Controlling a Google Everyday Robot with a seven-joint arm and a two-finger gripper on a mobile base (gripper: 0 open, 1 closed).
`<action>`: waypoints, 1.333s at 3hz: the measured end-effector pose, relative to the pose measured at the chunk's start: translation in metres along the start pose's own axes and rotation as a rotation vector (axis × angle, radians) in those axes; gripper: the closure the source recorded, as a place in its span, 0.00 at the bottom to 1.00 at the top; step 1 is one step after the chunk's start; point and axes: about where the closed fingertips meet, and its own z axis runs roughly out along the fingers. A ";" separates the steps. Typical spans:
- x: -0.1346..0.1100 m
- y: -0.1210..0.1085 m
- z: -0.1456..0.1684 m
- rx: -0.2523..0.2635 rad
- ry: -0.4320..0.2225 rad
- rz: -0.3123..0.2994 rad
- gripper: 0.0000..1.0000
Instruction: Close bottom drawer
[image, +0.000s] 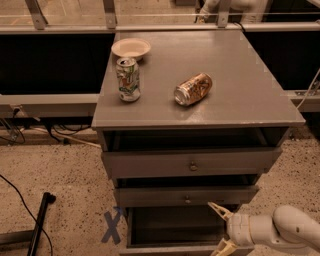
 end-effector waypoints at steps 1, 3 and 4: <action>0.060 0.017 0.054 -0.006 0.040 -0.011 0.00; 0.082 0.022 0.066 -0.053 0.077 -0.015 0.15; 0.116 0.031 0.074 -0.095 0.133 -0.044 0.38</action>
Offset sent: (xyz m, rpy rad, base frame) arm -0.0025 0.0059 -0.0642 -0.0408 -0.0048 0.0089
